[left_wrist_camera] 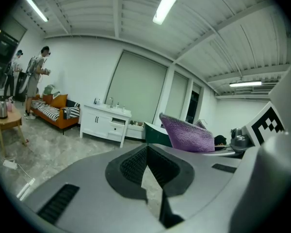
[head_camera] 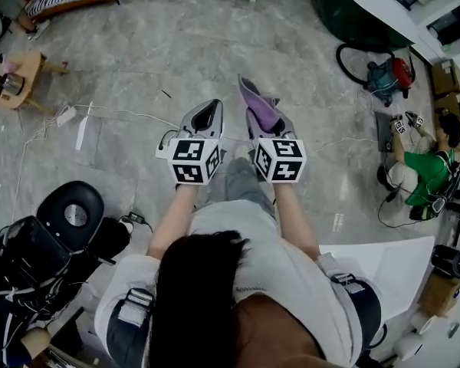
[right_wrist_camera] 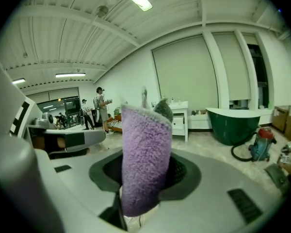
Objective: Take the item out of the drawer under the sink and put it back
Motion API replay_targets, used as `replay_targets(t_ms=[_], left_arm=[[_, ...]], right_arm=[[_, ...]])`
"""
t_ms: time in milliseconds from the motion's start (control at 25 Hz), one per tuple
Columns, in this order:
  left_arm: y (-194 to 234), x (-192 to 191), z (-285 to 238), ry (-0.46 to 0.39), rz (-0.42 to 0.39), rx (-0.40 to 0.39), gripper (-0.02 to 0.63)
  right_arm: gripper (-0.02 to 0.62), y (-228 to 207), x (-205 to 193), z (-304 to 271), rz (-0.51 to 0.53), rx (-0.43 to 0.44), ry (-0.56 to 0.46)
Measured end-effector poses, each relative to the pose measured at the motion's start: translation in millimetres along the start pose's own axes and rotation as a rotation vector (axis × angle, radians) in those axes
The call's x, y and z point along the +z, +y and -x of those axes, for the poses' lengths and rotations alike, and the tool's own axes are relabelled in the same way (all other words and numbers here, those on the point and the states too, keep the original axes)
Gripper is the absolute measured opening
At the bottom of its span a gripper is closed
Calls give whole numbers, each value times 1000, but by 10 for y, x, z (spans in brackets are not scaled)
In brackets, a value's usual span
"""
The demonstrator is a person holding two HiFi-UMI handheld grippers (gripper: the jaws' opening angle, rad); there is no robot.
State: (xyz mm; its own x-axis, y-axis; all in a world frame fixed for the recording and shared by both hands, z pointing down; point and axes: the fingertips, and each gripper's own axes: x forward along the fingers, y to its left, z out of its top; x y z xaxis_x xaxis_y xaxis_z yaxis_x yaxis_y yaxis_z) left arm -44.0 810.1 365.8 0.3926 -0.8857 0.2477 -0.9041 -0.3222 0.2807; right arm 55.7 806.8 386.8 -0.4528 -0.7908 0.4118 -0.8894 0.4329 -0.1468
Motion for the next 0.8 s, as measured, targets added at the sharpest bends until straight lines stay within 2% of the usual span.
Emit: replay_targets(t_ms=[480,800], left_arm=[[0,394,-1474,26,10,12,3],[-90,538,-2273,52,7,41,3]], right_arm=[[173,-1045,785,-1061,33,32,-7],[173,-1634,1044,-1483,27,50,5]])
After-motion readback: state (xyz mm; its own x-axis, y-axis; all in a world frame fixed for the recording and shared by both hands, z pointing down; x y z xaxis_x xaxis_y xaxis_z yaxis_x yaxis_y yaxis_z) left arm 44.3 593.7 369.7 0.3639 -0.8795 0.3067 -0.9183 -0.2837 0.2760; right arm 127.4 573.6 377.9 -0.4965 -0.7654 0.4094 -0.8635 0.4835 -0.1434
